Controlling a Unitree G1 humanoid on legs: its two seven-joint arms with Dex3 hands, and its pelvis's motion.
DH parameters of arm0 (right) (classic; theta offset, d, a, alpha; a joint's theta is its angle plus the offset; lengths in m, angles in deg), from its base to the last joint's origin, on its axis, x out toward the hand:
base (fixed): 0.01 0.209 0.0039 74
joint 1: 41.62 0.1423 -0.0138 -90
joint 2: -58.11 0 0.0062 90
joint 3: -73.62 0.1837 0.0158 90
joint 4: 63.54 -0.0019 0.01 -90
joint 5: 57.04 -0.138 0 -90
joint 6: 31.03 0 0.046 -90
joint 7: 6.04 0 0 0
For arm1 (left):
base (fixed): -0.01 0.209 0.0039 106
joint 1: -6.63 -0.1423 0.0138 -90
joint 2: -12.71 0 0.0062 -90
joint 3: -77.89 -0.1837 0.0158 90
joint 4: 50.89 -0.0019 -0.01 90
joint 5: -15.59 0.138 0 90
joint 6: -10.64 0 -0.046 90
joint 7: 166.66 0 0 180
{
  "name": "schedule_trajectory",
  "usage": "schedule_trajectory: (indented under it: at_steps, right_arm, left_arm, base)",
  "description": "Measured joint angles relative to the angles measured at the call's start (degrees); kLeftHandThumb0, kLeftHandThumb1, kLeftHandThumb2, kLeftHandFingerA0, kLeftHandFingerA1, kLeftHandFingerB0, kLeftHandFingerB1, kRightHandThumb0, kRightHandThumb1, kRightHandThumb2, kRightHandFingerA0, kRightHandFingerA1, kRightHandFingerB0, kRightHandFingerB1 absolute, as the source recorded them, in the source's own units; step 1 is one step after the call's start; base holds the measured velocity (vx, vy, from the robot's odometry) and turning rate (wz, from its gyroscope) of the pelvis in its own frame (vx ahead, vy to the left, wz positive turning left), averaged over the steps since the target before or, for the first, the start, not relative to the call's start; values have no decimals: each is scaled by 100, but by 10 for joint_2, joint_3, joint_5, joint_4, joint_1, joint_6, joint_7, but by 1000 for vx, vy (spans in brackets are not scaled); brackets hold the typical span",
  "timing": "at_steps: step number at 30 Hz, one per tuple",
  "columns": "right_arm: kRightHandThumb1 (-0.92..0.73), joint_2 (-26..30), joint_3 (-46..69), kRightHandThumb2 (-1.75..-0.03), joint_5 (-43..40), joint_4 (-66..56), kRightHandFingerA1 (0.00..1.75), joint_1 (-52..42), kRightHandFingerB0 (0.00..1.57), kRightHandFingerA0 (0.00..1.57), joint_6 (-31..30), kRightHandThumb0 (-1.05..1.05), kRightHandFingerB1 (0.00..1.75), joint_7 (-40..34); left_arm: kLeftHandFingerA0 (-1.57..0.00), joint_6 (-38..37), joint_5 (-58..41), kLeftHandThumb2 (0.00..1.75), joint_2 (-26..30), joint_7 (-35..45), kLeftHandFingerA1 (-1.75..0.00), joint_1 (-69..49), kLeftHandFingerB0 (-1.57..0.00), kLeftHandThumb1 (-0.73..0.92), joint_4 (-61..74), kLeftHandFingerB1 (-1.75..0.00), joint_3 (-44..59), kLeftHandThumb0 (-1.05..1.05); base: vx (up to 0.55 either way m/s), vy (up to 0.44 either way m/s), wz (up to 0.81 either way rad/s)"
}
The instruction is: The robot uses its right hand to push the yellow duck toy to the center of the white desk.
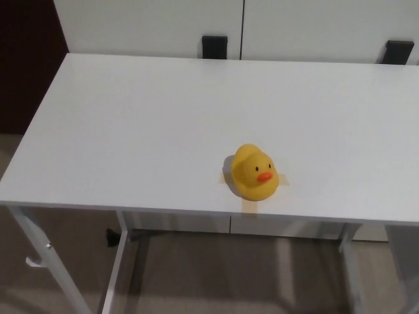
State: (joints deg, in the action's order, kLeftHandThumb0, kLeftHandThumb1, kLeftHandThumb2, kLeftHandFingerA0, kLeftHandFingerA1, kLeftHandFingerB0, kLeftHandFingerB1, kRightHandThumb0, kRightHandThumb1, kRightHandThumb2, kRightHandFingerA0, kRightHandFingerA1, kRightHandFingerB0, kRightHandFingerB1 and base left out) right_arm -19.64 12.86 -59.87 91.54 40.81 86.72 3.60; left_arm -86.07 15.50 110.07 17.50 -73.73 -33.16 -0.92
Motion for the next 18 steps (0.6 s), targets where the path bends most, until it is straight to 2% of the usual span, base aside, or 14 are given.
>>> schedule_trajectory:
  at_steps: [5, 6, 8, 9, 12, 13, 14, 18]
  right_arm:
    - [-26, 0, 0, -115, -9, 13, 53, 18, 79, 101, 8, -10, 50, 3]
    - [-28, 0, 0, -113, -10, 13, 51, 20, 79, 103, 10, -4, 48, 3]
    - [-28, 0, -1, -113, -13, 11, 51, 21, 79, 103, 14, -4, 48, 3]
    - [-30, 0, -1, -111, -14, 9, 51, 21, 74, 99, 16, -6, 50, 3]
    - [-30, 0, -6, -111, -18, -3, 51, 21, 74, 99, 24, -6, 50, 5]
    - [-36, -1, -7, -105, -19, -6, 52, 20, 68, 92, 26, -9, 48, 7]
    - [-29, -1, -9, -118, -20, -11, 53, 18, 63, 92, 29, -9, 53, 8]
    - [-32, -2, -13, -113, -21, -22, 52, 14, 63, 91, 34, -9, 50, 11]
  left_arm:
    - [-86, 0, -1, 66, 4, 0, -60, 1, -84, 63, 0, -60, 3, -10]
    - [-83, 0, -1, 69, 4, 0, -60, 1, -84, 64, 0, -60, 3, -10]
    - [-83, 0, -1, 69, 4, 0, -60, 2, -84, 64, 0, -60, 3, -10]
    - [-86, 0, -1, 74, 4, 0, -61, 2, -83, 61, 0, -60, 3, -9]
    - [-86, 0, -1, 74, 4, 0, -61, 2, -83, 61, 0, -60, 5, -9]
    - [-86, 0, -1, 78, 4, 0, -61, 2, -83, 60, 0, -60, 6, -5]
    - [-85, 0, -1, 76, 4, 1, -59, 2, -82, 61, 0, -59, 6, -5]
    - [-87, 0, -1, 70, 4, 1, -62, 2, -85, 61, 0, -61, 6, -9]
  base:
    - [0, 0, 0]
    - [0, 0, 0]
    - [0, 0, 0]
    - [0, 0, 0]
    - [0, 0, 0]
    - [0, 0, 0]
    - [0, 0, 0]
    - [0, 0, 0]
